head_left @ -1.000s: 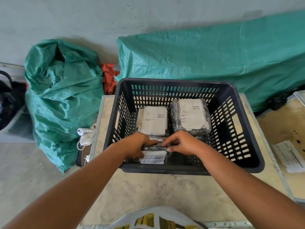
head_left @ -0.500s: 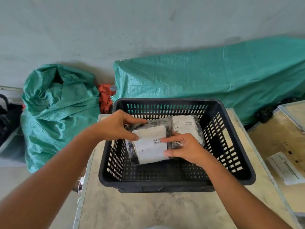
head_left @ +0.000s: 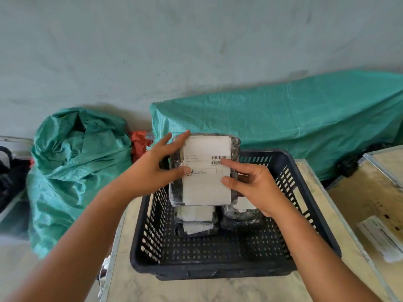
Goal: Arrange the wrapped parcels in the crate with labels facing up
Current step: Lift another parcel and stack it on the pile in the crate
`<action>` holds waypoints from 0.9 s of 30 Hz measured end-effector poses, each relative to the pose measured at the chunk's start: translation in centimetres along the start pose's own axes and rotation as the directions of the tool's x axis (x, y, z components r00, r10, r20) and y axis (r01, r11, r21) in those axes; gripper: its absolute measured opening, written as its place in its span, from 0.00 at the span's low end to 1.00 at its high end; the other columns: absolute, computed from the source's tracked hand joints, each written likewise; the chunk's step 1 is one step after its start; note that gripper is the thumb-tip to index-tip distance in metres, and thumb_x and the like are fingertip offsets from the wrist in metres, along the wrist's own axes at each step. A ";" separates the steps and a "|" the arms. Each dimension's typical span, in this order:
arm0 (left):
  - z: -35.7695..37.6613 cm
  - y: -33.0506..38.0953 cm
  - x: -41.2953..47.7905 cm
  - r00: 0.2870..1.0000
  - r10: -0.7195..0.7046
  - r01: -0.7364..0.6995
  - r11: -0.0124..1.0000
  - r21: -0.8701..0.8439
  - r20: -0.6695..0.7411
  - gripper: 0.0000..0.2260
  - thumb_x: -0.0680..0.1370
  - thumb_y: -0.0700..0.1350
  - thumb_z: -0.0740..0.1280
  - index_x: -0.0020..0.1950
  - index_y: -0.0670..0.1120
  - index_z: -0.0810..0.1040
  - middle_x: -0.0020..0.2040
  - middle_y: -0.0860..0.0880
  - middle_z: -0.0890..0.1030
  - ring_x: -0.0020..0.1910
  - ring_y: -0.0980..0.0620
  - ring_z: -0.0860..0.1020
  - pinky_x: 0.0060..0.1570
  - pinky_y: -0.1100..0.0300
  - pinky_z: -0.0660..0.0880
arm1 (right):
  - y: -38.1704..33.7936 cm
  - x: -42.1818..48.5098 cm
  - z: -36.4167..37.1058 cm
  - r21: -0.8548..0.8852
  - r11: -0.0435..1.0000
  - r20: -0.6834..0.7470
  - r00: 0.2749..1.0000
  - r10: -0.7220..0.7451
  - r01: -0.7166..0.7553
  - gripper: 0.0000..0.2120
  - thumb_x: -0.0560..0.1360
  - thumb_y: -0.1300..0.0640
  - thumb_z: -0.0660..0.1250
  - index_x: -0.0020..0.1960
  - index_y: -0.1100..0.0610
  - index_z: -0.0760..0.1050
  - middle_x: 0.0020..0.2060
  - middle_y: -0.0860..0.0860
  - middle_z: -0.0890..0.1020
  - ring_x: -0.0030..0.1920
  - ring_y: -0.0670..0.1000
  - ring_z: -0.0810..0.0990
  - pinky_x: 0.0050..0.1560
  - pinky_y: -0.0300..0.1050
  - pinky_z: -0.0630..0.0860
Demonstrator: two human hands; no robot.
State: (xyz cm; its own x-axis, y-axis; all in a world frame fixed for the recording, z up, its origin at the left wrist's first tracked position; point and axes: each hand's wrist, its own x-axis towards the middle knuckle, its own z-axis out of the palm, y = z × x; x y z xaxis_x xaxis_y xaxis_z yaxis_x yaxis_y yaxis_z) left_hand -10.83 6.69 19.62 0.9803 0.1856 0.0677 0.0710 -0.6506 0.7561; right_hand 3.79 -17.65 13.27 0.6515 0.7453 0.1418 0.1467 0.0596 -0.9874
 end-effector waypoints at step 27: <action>12.4 -11.9 4.0 0.819 -0.540 0.573 0.786 -0.233 0.194 0.44 0.76 0.26 0.65 0.83 0.54 0.49 0.56 0.57 0.75 0.30 0.61 0.81 0.26 0.68 0.72 | 13.5 4.5 4.5 -0.417 0.819 -0.022 0.906 0.424 -0.394 0.33 0.79 0.60 0.70 0.80 0.46 0.62 0.79 0.49 0.64 0.72 0.60 0.71 0.63 0.36 0.72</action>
State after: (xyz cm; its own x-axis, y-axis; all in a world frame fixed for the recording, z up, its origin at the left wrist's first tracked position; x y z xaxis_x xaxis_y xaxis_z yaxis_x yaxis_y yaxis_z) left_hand -5.52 6.01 2.86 0.8004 0.3601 -0.4793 0.5747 -0.2335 0.7843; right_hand 5.36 -10.50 0.30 0.6686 0.6854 -0.2883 0.1740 -0.5212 -0.8355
